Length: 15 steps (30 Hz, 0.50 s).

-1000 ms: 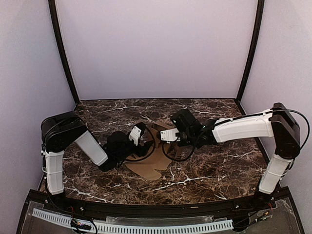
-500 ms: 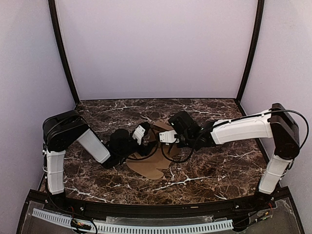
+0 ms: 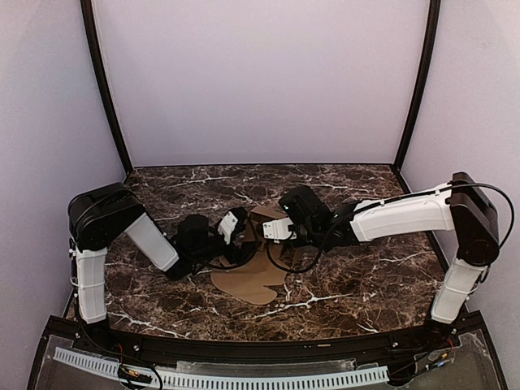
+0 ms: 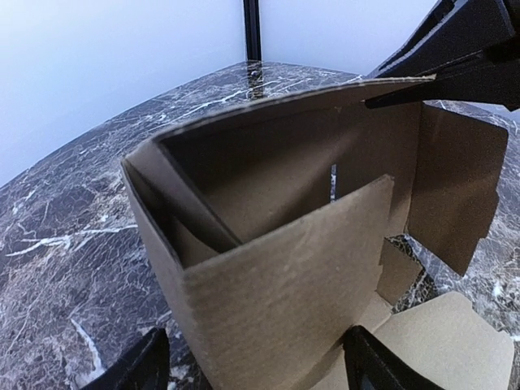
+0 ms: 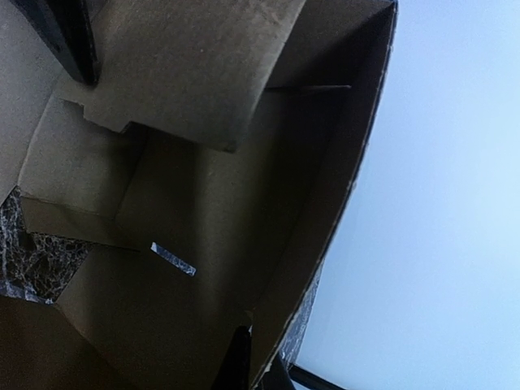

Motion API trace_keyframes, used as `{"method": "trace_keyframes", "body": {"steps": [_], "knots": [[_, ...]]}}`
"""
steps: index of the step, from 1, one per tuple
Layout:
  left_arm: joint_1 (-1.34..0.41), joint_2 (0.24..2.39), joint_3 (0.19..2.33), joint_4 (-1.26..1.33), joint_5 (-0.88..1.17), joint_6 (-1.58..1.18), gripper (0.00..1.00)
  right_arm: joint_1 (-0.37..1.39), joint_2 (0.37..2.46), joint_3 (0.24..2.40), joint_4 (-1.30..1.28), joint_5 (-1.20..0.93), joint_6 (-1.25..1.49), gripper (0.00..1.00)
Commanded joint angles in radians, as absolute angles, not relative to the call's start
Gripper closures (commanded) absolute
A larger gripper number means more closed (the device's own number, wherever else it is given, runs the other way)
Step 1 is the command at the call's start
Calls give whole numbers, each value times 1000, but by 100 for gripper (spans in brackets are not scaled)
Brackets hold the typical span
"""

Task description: Fold the paper box

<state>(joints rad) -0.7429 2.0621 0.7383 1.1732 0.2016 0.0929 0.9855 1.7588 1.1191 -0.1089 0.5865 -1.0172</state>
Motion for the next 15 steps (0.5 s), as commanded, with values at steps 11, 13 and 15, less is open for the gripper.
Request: {"method": "trace_keyframes", "body": {"steps": [11, 13, 15], "knots": [[-693, 2009, 641, 1273, 326, 14, 26, 1015, 1756, 1015, 69, 628, -1161, 97], [-693, 2005, 642, 1267, 341, 12, 25, 1021, 1753, 997, 91, 635, -1176, 98], [-693, 2001, 650, 1259, 345, 15, 25, 1026, 1753, 990, 97, 639, -1179, 97]]}}
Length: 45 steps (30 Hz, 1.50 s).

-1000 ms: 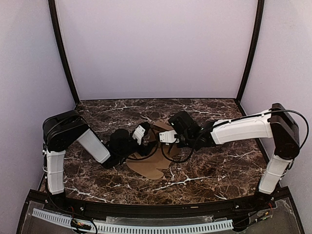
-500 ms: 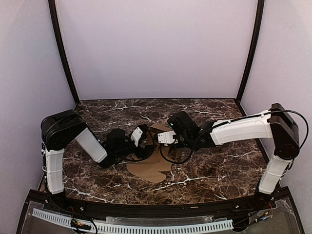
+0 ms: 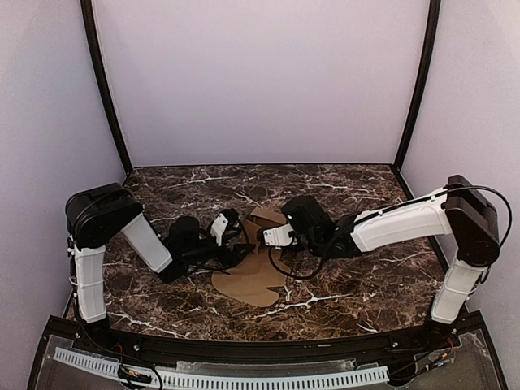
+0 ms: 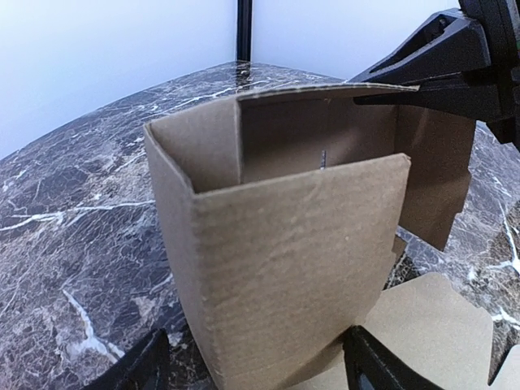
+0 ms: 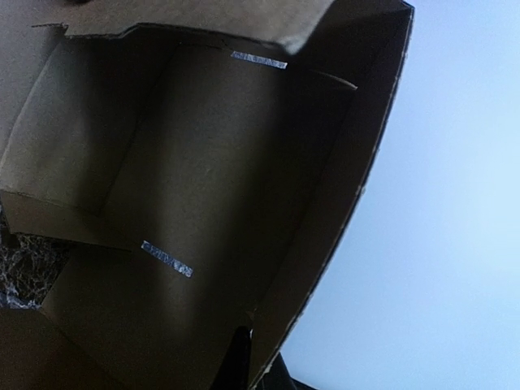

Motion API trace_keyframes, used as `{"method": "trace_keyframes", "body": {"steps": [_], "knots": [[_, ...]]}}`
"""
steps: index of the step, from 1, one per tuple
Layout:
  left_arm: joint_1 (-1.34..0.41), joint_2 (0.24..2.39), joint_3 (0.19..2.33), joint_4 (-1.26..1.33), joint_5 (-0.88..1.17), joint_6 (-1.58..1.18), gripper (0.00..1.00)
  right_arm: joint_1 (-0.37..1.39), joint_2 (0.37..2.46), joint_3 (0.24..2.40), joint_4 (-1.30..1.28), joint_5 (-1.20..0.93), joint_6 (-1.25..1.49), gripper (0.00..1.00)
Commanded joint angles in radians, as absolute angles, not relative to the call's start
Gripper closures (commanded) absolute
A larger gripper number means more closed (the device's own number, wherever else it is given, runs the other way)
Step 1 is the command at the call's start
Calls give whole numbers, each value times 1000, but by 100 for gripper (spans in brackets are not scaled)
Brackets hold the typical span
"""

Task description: Fold the paper box

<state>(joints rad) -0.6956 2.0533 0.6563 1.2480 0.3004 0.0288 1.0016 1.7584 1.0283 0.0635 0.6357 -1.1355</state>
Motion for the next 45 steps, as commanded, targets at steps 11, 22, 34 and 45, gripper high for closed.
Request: {"method": "trace_keyframes", "body": {"steps": [11, 22, 34, 45], "knots": [[-685, 2004, 747, 1121, 249, 5, 29, 1042, 1757, 983, 102, 647, -1191, 97], [-686, 2057, 734, 1280, 151, -36, 55, 1078, 1771, 976, 84, 646, -1181, 95], [-685, 2102, 830, 1147, 191, -7, 34, 1078, 1763, 991, 52, 595, -1168, 98], [-673, 2103, 857, 1088, 277, 20, 58, 1075, 1715, 949, 60, 528, -1239, 100]]}}
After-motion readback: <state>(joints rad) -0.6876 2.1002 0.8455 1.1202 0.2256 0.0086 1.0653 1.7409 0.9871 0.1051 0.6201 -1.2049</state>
